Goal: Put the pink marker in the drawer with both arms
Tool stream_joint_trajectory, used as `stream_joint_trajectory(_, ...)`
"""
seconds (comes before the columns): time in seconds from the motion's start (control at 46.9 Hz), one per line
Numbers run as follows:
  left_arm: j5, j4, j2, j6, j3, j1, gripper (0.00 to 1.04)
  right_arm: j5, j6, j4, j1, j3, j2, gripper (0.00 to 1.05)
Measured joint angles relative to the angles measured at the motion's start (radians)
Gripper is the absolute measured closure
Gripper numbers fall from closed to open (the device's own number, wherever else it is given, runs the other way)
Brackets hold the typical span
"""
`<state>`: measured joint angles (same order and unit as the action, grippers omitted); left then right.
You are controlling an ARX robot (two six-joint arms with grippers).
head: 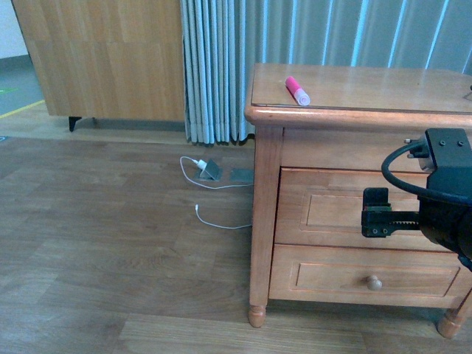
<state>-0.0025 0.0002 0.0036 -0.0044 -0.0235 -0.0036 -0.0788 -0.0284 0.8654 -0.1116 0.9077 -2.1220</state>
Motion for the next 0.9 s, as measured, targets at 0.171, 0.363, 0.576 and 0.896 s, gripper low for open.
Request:
stream_joint_trajectory(0.171, 0.000, 0.000, 0.000, 0.000, 0.000, 0.000, 0.06, -0.007, 0.000, -0.014, 0.004, 0.086, -0.086, 0.08)
stream_joint_trajectory(0.363, 0.000, 0.000, 0.000, 0.000, 0.000, 0.000, 0.06, -0.018, 0.004, -0.018, 0.019, 0.129, -0.137, 0.08)
stream_joint_trajectory(0.576, 0.000, 0.000, 0.000, 0.000, 0.000, 0.000, 0.06, -0.018, 0.012, -0.024, 0.031, 0.145, -0.159, 0.08)
stream_joint_trajectory(0.896, 0.000, 0.000, 0.000, 0.000, 0.000, 0.000, 0.06, -0.022, 0.014, -0.014, 0.035, 0.150, -0.173, 0.15)
